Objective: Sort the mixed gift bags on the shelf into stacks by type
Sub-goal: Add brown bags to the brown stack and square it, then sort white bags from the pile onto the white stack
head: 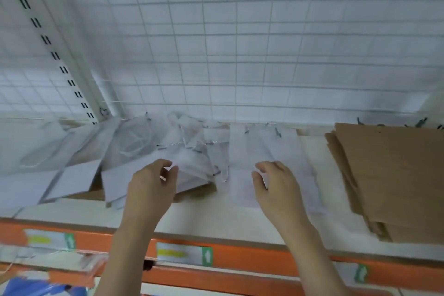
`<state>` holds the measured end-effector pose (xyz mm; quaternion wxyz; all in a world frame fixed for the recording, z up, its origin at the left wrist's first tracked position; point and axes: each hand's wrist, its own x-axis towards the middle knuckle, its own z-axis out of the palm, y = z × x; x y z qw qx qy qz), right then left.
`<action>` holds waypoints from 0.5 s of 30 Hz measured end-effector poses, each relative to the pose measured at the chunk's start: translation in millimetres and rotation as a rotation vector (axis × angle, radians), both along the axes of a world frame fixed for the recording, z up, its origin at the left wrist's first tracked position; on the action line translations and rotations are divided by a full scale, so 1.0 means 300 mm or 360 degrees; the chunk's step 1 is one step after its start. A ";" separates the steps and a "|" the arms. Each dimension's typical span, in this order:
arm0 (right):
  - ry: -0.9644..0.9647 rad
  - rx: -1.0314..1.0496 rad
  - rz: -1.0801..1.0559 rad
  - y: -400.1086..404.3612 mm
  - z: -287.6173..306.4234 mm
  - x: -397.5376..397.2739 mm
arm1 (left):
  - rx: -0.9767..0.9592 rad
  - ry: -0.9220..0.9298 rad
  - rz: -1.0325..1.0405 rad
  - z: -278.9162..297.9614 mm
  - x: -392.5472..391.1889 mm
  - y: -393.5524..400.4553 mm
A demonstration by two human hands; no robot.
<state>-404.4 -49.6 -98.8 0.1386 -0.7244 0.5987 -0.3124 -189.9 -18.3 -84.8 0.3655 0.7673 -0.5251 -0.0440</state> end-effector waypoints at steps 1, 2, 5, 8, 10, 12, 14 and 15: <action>0.0027 0.0037 -0.0013 0.003 -0.007 0.037 | -0.0001 0.0005 0.0009 0.001 0.039 -0.004; 0.0058 0.0076 -0.0043 0.003 -0.015 0.063 | -0.0001 0.0010 0.0007 -0.001 0.070 -0.008; 0.0080 0.0131 -0.0205 -0.006 -0.011 0.079 | -0.0006 0.0061 -0.0041 -0.015 0.122 -0.019; 0.0298 0.0355 -0.0495 -0.036 0.012 0.012 | -0.0031 0.0129 -0.0120 -0.028 0.125 -0.037; 0.0403 0.0634 -0.0634 -0.066 0.017 -0.059 | -0.0074 0.0149 -0.0183 -0.030 0.111 -0.051; 0.0350 0.0810 -0.0708 -0.089 0.023 -0.108 | -0.0069 0.0149 -0.0249 -0.026 0.095 -0.063; 0.0330 0.0927 -0.0770 -0.106 0.024 -0.129 | -0.0030 0.0135 -0.0310 -0.021 0.087 -0.072; 0.0316 0.0980 -0.0791 -0.111 0.028 -0.130 | -0.0016 0.0136 -0.0329 -0.019 0.085 -0.077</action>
